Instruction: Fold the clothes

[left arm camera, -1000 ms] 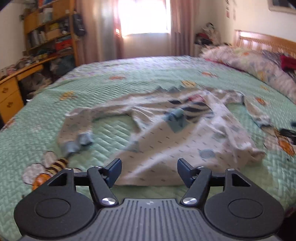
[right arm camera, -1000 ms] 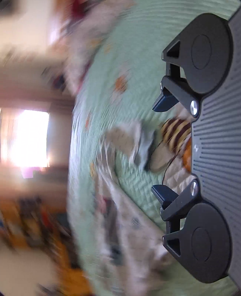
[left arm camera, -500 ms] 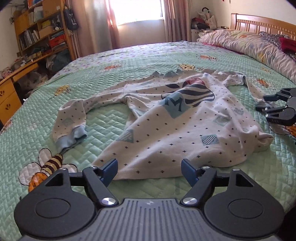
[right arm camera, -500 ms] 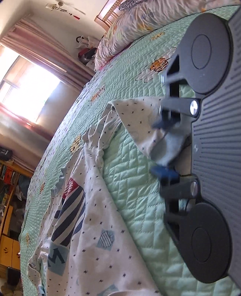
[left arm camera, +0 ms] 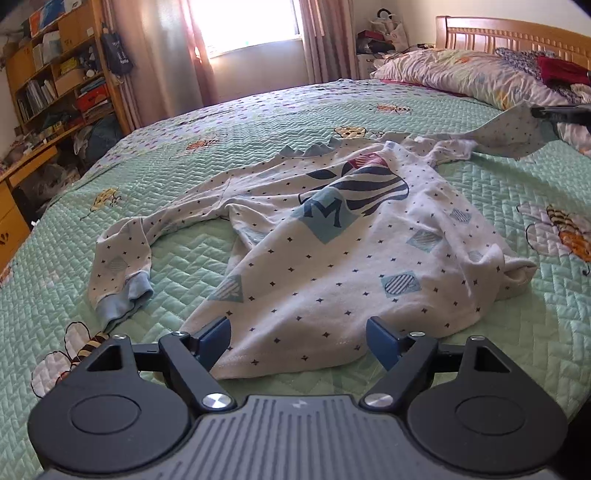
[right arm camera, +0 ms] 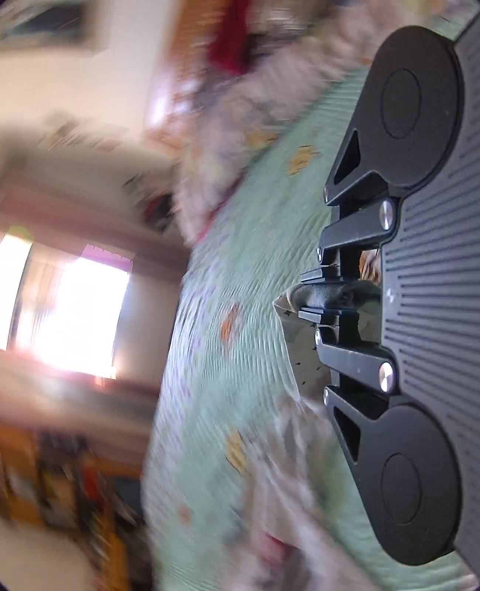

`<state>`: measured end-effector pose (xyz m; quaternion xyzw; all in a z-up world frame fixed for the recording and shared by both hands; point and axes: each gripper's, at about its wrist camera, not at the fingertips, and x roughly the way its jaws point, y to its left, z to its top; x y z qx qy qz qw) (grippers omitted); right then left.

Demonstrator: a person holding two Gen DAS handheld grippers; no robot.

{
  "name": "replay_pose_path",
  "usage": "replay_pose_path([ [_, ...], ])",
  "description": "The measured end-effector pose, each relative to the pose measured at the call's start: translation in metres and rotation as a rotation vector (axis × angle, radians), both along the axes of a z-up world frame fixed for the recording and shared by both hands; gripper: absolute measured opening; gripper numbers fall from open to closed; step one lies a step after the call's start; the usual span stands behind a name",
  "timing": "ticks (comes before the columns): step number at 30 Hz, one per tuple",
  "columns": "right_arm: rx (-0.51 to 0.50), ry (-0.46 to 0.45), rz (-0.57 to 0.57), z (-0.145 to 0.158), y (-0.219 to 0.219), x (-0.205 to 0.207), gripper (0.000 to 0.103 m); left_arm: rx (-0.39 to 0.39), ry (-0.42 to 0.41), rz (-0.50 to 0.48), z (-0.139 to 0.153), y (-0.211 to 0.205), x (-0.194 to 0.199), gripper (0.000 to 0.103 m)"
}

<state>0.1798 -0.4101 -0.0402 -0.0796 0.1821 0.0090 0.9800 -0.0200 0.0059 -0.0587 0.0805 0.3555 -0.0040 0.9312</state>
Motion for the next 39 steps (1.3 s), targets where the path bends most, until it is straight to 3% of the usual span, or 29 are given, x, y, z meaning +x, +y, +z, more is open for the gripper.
replay_pose_path([
  [4, 0.125, 0.093, -0.142, -0.005, -0.060, 0.045, 0.013, 0.003, -0.001, 0.017, 0.003, 0.002, 0.005, 0.083],
  [9, 0.323, 0.271, -0.209, -0.047, -0.117, 0.089, 0.013, 0.022, 0.015, 0.019, 0.001, -0.002, 0.011, 0.083],
  [12, 0.304, 0.315, -0.228, -0.064, -0.122, 0.098, 0.013, 0.038, 0.019, 0.003, 0.001, -0.007, 0.013, 0.083],
  [16, 0.268, 0.322, -0.275, -0.060, -0.124, 0.098, 0.013, 0.063, 0.012, -0.015, 0.004, -0.014, 0.015, 0.084],
  [19, 0.315, 0.324, -0.317, -0.055, -0.144, 0.094, 0.013, 0.063, 0.014, -0.020, 0.003, -0.019, 0.016, 0.084],
  [21, 0.427, 0.312, -0.340, -0.058, -0.162, 0.086, 0.014, 0.064, 0.016, -0.027, 0.003, -0.022, 0.016, 0.084],
  [23, 0.636, 0.280, -0.304, -0.064, -0.186, 0.075, 0.018, 0.065, 0.015, -0.036, 0.003, -0.025, 0.015, 0.085],
  [24, 0.744, 0.291, -0.279, -0.070, -0.194, 0.070, 0.028, 0.066, 0.015, -0.041, 0.003, -0.027, 0.014, 0.085],
  [27, 0.860, 0.328, -0.251, -0.087, -0.201, 0.058, 0.041, 0.073, 0.020, -0.050, 0.001, -0.031, 0.014, 0.086],
  [33, 0.921, 0.297, -0.280, -0.097, -0.209, 0.045, 0.043, 0.090, 0.028, -0.068, 0.000, -0.036, 0.012, 0.088],
  [39, 0.939, 0.310, -0.197, -0.107, -0.207, 0.065, 0.044, 0.092, 0.053, -0.070, -0.006, -0.041, 0.014, 0.089],
])
